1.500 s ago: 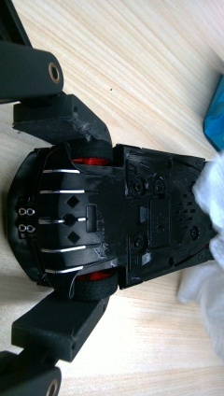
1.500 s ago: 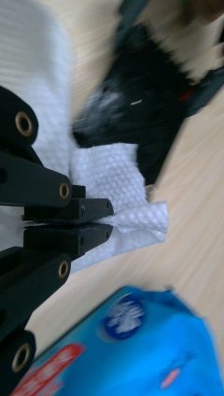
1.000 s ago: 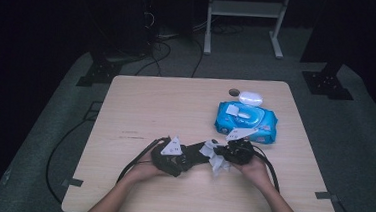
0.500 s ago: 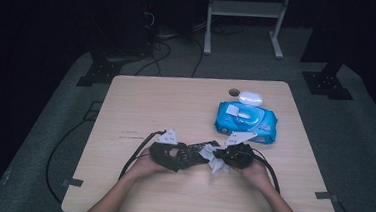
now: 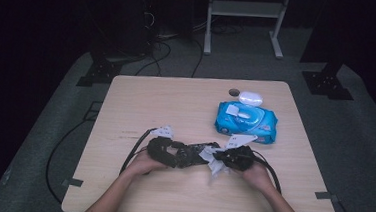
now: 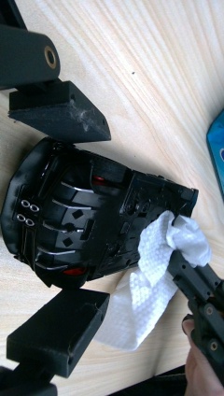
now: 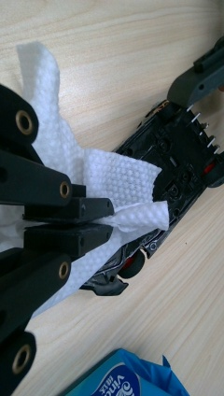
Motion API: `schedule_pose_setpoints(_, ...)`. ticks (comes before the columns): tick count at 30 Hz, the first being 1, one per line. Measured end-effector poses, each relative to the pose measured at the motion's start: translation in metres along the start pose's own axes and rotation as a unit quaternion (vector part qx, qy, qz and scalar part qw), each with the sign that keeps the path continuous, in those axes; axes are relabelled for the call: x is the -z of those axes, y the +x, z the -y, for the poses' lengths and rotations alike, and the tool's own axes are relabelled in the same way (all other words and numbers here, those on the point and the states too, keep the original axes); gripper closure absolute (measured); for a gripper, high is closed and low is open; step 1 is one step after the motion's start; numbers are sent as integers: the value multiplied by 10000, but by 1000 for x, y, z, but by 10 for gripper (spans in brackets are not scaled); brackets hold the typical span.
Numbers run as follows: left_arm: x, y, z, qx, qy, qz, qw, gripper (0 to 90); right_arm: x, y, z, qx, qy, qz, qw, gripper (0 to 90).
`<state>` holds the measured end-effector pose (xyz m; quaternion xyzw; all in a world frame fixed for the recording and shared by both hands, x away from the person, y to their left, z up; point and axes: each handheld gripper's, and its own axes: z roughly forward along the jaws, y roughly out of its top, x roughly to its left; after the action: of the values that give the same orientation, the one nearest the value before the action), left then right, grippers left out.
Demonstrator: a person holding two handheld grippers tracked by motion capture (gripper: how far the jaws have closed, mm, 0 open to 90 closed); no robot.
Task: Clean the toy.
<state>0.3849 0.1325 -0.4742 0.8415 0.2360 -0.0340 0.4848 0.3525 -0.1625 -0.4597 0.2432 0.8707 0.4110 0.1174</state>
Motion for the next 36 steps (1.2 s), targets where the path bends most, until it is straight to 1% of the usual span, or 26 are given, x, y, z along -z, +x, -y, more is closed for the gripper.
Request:
schedule_pose_setpoints(3, 1, 4, 0, 263, -45, 101, 9996, 181, 0, 1, 1, 18, -12, -14, 10000, 861)
schedule_pose_setpoints(4, 2, 5, 0, 334, -52, 105, 9994, 187, 0, 1, 1, 15, -9, -20, 10000, 861)
schedule_pose_setpoints(5, 3, 7, 0, 394, -51, 95, 9992, 202, 0, 1, 1, 17, -6, -40, 10000, 861)
schedule_pose_setpoints(6, 4, 9, 1, 445, -76, 48, 9990, 200, 1, 1, 0, 31, 0, -44, 10000, 861)
schedule_pose_setpoints(9, 6, 12, 2, 583, -18, -2, 9983, 230, 0, 2, 0, 61, 0, -23, 10000, 861)
schedule_pose_setpoints(13, 4, 13, 3, 700, 30, 35, 9975, 234, 1, 2, 1, 60, -8, -43, 10000, 861)
schedule_pose_setpoints(14, 3, 14, 3, 760, 56, 60, 9971, 241, 1, 2, 1, 64, -5, -47, 10000, 861)
schedule_pose_setpoints(15, 2, 14, 4, 797, 113, 119, 9967, 241, 1, 3, 1, 59, -14, -55, 10000, 861)
schedule_pose_setpoints(17, 2, 14, 4, 861, 101, 196, 9960, 277, 2, 4, 2, 65, -22, -34, 10000, 861)
schedule_pose_setpoints(18, 2, 14, 4, 883, 127, 209, 9958, 295, 2, 5, 2, 67, -37, -27, 10000, 862)
schedule_pose_setpoints(21, 2, 14, 3, 948, 145, 206, 9952, 303, 2, 5, 3, 63, -57, -21, 10000, 862)
schedule_pose_setpoints(24, 2, 12, 3, 908, 161, 174, 9956, 306, 2, 5, 3, 56, -85, -3, 9999, 862)
schedule_pose_setpoints(26, 2, 10, 2, 811, 163, 130, 9965, 309, 2, 6, 4, 51, -91, 10, 9999, 862)
schedule_pose_setpoints(28, 4, 7, 1, 649, 150, 79, 9977, 319, 3, 7, 5, 25, -99, 12, 9999, 862)
schedule_pose_setpoints(31, 4, 2, 0, 468, 126, -29, 9988, 322, 3, 8, 6, 23, -124, 36, 9999, 862)
schedule_pose_setpoints(33, 5, -3, -1, 256, 108, -121, 9995, 322, 4, 9, 7, 36, -151, 29, 9999, 862)
schedule_pose_setpoints(34, 5, -5, -1, 98, 91, -192, 9997, 322, 4, 9, 7, 17, -154, 17, 9999, 862)
schedule_pose_setpoints(35, 5, -8, -1, -10, 62, -251, 9997, 322, 5, 9, 7, 5, -147, 3, 9999, 862)
schedule_pose_setpoints(36, 6, -11, -1, -178, 51, -329, 9993, 322, 5, 10, 8, 4, -142, -3, 9999, 862)
